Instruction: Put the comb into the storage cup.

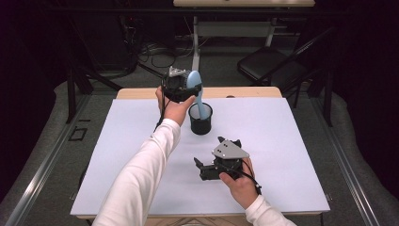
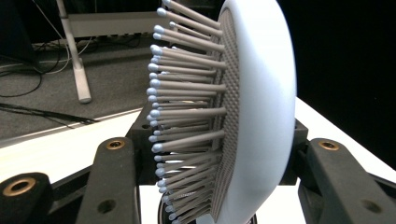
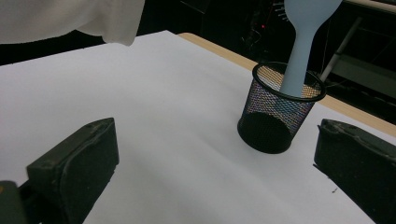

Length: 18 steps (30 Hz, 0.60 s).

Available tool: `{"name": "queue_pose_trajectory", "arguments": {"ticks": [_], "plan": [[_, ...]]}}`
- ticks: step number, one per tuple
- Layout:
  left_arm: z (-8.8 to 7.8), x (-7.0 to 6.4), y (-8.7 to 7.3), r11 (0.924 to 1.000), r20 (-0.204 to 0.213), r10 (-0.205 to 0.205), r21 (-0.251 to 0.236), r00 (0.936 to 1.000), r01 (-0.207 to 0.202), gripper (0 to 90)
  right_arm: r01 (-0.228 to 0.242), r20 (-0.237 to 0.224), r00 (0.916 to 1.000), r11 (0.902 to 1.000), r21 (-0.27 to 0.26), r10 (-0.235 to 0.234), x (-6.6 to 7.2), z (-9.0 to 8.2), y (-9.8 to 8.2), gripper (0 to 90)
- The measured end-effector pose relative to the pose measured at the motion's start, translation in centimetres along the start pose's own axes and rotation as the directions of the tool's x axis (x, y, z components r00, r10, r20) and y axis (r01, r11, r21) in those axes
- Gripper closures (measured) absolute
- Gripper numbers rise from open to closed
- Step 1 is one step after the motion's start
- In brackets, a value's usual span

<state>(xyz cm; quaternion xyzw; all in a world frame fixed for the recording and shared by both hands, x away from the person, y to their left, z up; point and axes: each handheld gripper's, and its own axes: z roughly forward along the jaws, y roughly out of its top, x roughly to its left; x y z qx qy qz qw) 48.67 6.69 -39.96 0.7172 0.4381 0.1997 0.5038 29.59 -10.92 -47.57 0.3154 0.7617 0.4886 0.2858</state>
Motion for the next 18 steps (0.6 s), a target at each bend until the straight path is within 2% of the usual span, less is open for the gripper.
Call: {"name": "queue_pose_trajectory", "arguments": {"ticks": [12,18], "plan": [[0.6,0.1,-0.9,0.9999,-0.009,-0.003,0.016,1.0,0.003,49.1,-0.002,0.001,1.0,1.0,-0.001,0.002,0.0,0.0,0.0,0.0],[0.6,0.1,-1.1,0.9994,-0.021,0.013,0.031,0.9997,-0.013,49.1,-0.002,0.001,1.0,1.0,-0.001,0.002,0.0,0.0,0.0,0.0]]}}
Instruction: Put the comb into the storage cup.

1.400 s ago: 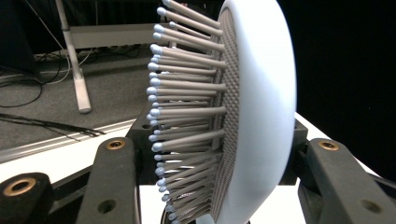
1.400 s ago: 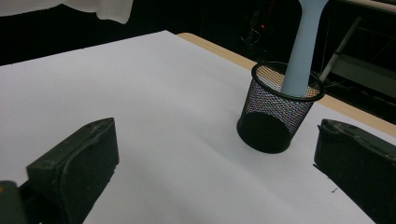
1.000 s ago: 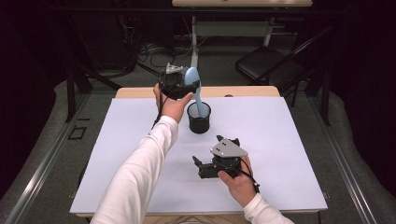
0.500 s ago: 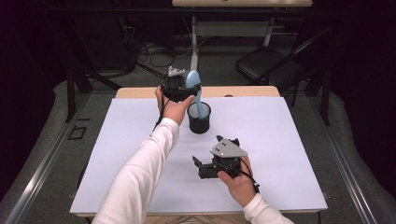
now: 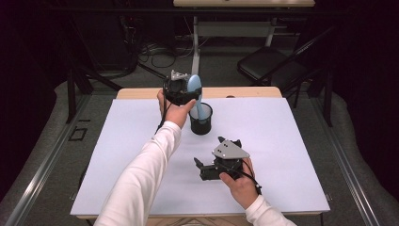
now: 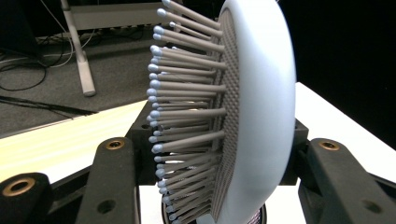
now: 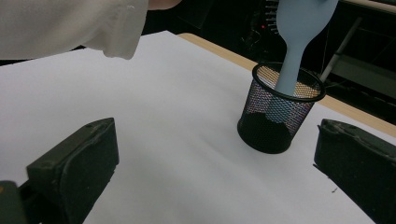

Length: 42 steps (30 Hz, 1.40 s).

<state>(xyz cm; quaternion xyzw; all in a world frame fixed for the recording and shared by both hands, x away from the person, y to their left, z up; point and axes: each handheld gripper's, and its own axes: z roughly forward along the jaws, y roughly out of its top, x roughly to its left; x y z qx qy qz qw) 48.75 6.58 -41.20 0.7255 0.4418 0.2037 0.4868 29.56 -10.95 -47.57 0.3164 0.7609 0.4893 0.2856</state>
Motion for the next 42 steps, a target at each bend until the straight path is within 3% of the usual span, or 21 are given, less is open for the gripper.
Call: {"name": "queue_pose_trajectory", "arguments": {"ticks": [20,42], "plan": [[0.4,-0.1,-0.5,0.9992,-0.019,0.026,0.03,0.9995,-0.025,49.0,0.002,0.0,1.0,1.0,0.0,-0.002,0.0,0.0,0.0,0.0],[1.0,0.2,-1.3,0.9984,-0.026,0.024,0.051,0.9994,-0.023,48.6,0.007,-0.001,1.0,1.0,0.0,-0.007,0.1,0.0,0.0,0.0]]}}
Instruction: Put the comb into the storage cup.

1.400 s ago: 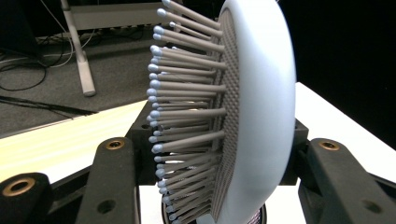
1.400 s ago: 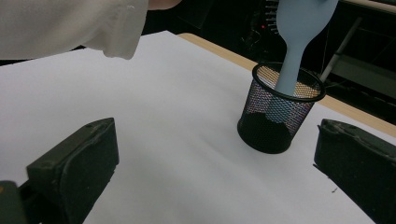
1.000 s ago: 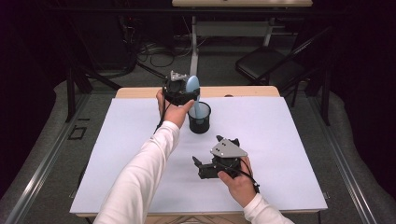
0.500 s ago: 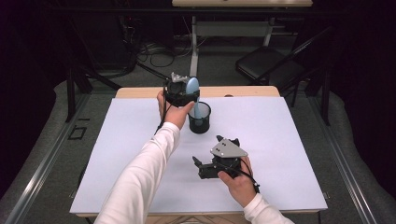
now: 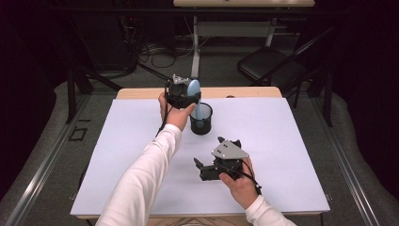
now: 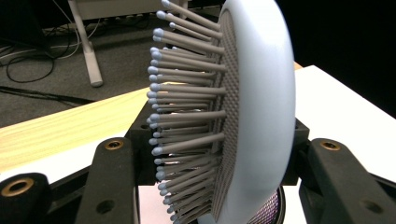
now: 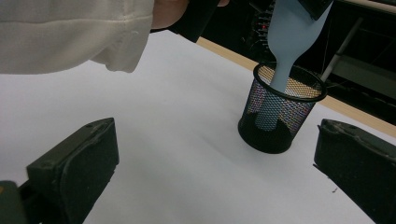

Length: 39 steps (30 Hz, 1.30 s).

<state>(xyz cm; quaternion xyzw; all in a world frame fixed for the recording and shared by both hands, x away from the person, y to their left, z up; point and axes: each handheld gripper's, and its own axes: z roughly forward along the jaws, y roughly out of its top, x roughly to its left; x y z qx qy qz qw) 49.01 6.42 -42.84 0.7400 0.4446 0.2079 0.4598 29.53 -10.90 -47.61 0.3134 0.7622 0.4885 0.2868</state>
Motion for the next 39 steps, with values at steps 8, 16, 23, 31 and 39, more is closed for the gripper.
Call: {"name": "queue_pose_trajectory", "arguments": {"ticks": [8,16,23,31,39], "plan": [[0.3,-0.1,-0.3,0.9998,-0.003,0.019,0.01,0.9998,-0.019,48.5,0.002,0.0,1.0,1.0,0.001,-0.002,0.1,0.0,0.0,0.0],[0.6,-0.1,-0.4,0.9999,0.019,0.015,-0.003,0.9997,-0.015,48.0,0.002,-0.001,1.0,1.0,0.002,-0.002,0.1,0.0,0.0,0.0],[0.8,-0.2,-0.5,0.9997,0.023,0.016,-0.017,0.9996,-0.015,47.6,-0.001,-0.004,1.0,1.0,0.003,0.001,0.0,0.1,0.0,0.0],[1.0,-0.4,-0.6,0.9997,0.027,0.013,-0.019,0.9995,-0.013,47.3,-0.001,-0.006,1.0,1.0,0.004,0.001,-0.1,0.2,0.0,0.0],[1.1,-0.4,-0.6,0.9996,0.023,0.011,-0.026,0.9997,-0.011,47.0,-0.006,-0.005,1.0,1.0,0.006,0.007,-0.2,0.2,-0.1,0.0]]}}
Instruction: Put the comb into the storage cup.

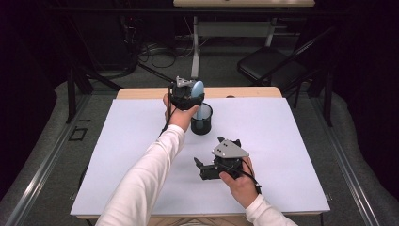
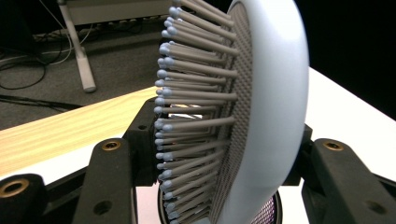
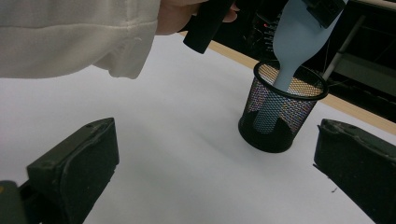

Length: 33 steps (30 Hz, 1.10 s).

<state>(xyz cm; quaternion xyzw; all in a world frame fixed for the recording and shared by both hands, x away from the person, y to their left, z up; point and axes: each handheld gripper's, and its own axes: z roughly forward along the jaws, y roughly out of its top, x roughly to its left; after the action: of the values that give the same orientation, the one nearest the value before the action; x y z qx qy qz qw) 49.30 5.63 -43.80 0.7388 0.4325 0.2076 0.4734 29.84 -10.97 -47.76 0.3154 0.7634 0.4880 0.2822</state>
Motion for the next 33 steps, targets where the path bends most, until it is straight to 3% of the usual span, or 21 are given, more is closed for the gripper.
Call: {"name": "queue_pose_trajectory", "arguments": {"ticks": [9,21,29,33], "plan": [[-0.1,0.12,0.02,0.9998,0.011,-0.021,0.005,0.9997,0.021,44.5,0.001,0.0,1.0,1.0,0.002,-0.001,0.03,-0.02,-0.04,0.0],[0.06,0.07,-0.09,0.999,0.011,-0.041,0.018,0.9991,0.041,25.3,-0.002,0.003,1.0,1.0,0.002,0.002,-0.07,-0.03,-0.14,0.0],[-0.34,0.47,0.12,0.9979,0.019,-0.065,0.003,0.9977,0.065,16.7,-0.008,0.004,1.0,1.0,0.005,0.008,-0.26,0.02,-0.14,0.0],[-0.66,0.56,0.29,0.9984,0.025,-0.057,0.007,0.9981,0.057,14.6,-0.017,0.015,0.9997,0.9998,-0.003,0.017,-0.59,-0.25,-0.03,0.0]]}}
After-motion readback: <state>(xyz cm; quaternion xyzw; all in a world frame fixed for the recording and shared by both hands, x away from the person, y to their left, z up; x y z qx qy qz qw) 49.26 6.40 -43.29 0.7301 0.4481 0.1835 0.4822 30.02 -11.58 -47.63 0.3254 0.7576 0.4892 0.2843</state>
